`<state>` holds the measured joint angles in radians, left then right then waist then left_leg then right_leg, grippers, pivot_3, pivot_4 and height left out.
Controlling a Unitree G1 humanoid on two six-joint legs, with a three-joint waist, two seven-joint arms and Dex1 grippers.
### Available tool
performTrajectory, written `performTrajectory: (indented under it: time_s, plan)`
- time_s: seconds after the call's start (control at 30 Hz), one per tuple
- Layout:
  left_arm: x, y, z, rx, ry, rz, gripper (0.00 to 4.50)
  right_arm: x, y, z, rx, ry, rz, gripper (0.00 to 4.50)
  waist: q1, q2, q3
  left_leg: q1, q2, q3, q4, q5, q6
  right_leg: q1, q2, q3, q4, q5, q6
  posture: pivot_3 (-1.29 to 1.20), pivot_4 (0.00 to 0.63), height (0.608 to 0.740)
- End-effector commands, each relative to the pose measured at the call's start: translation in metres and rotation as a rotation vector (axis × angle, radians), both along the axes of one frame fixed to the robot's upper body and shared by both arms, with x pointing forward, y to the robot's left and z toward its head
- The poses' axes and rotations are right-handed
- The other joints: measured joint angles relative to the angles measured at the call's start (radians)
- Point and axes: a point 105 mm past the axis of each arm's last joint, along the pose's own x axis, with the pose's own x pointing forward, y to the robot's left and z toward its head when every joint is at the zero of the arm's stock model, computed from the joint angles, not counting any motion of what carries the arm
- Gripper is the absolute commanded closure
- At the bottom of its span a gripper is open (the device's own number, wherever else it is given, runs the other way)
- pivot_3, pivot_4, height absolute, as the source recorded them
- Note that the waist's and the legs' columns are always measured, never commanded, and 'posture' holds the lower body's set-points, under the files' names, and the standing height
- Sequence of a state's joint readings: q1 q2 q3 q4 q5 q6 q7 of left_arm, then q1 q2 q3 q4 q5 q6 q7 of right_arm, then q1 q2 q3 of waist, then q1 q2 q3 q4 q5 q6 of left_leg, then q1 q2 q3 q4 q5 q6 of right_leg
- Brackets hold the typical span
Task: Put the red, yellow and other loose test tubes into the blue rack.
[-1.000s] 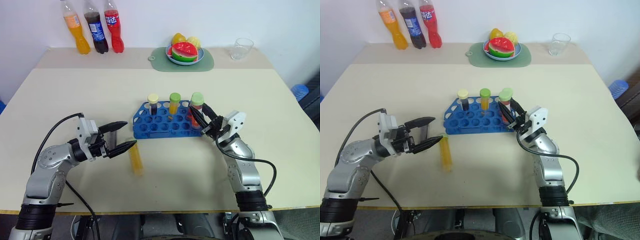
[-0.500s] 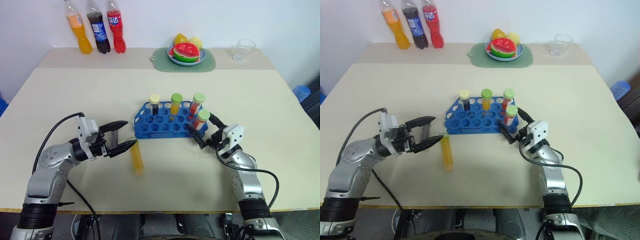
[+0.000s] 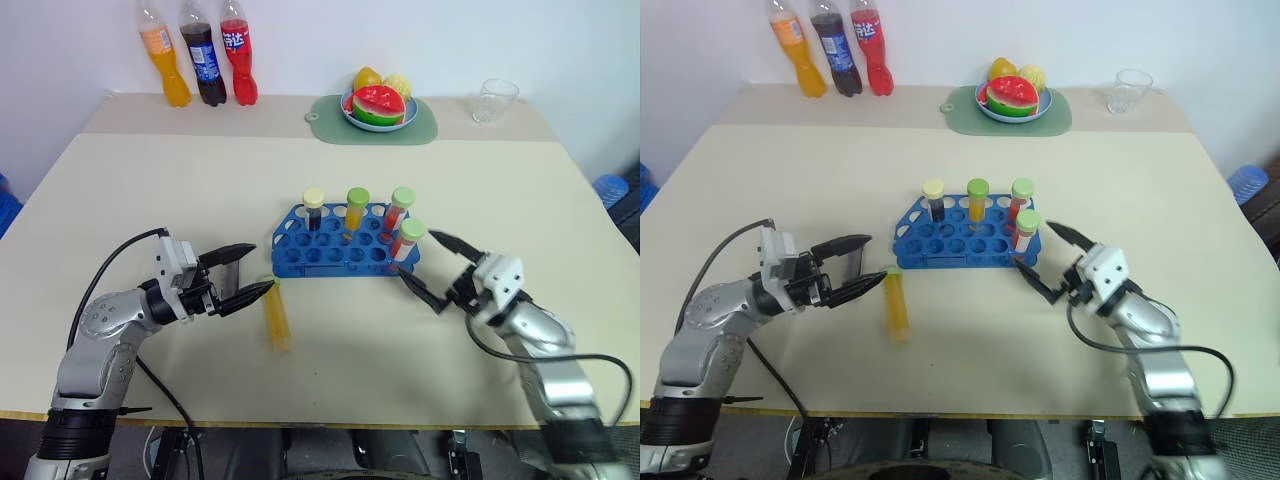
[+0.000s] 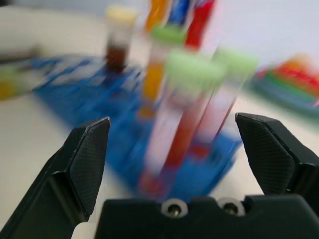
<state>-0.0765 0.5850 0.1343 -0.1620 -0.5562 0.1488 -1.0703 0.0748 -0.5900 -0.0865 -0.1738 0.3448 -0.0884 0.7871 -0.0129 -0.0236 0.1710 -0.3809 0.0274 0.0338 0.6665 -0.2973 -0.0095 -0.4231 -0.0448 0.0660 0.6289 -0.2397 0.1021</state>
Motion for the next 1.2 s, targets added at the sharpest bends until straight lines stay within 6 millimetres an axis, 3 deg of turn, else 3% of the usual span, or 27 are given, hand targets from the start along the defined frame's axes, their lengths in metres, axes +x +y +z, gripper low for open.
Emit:
performTrajectory:
  time_s: [0.03,0.17,0.3,0.5,0.67,0.8,1.0,1.2]
  plan:
    - [0.000,0.005,0.004,0.001,-0.022,-0.005,0.68,-0.019,0.005,0.018,-0.019,0.054,0.080,0.05,-0.004,0.000,0.000,0.000,0.000,0.000,0.000,0.000,0.000,0.000,0.000,0.000,0.000,0.000,0.000,0.00,0.150,0.740]
    - [0.000,0.010,-0.001,0.008,0.001,-0.015,0.68,-0.034,0.019,0.027,-0.080,0.168,0.134,0.05,-0.009,0.000,0.000,0.004,0.000,0.000,0.000,0.000,0.000,0.002,0.001,0.003,0.001,0.000,0.000,0.00,0.150,0.740]
    - [-0.005,0.028,-0.003,0.029,0.027,-0.063,0.68,-0.039,0.054,0.053,-0.051,0.287,0.155,0.05,-0.009,-0.001,0.000,0.004,0.001,0.000,0.000,0.000,0.000,0.001,0.002,0.003,0.001,-0.002,-0.003,0.00,0.150,0.740]
    - [-0.015,0.045,-0.003,0.065,0.041,-0.118,0.68,-0.014,0.058,0.066,-0.015,0.491,0.157,0.05,0.003,-0.002,0.000,0.002,0.004,-0.001,0.000,0.000,0.000,-0.001,0.001,0.002,0.000,-0.003,-0.006,0.00,0.150,0.740]
    - [-0.014,0.048,-0.009,0.107,0.047,-0.097,0.68,0.003,0.061,0.059,0.017,0.564,0.129,0.05,0.000,-0.002,0.000,-0.009,0.002,-0.002,0.001,0.000,0.000,-0.008,-0.002,0.000,-0.001,-0.003,-0.005,0.00,0.150,0.740]
    - [-0.014,0.030,-0.001,0.028,0.058,-0.092,0.68,0.006,0.059,0.048,0.013,0.480,0.141,0.05,0.001,-0.002,0.000,-0.010,0.002,-0.003,0.001,0.000,0.000,-0.008,-0.002,-0.001,-0.001,-0.001,-0.002,0.00,0.150,0.740]
    - [-0.014,0.012,0.035,-0.199,0.113,-0.060,0.68,-0.011,0.054,0.032,-0.074,0.307,0.320,0.05,-0.004,-0.002,0.000,-0.009,0.002,-0.004,0.001,0.000,0.000,-0.008,0.000,-0.002,0.000,0.001,0.002,0.00,0.150,0.740]
    - [-0.012,-0.002,0.053,-0.208,0.191,0.137,0.68,-0.029,0.021,0.002,-0.270,0.190,0.377,0.05,-0.003,-0.002,0.000,-0.008,0.001,-0.006,0.001,0.000,0.000,-0.007,0.000,-0.002,0.001,0.001,0.002,0.00,0.150,0.740]
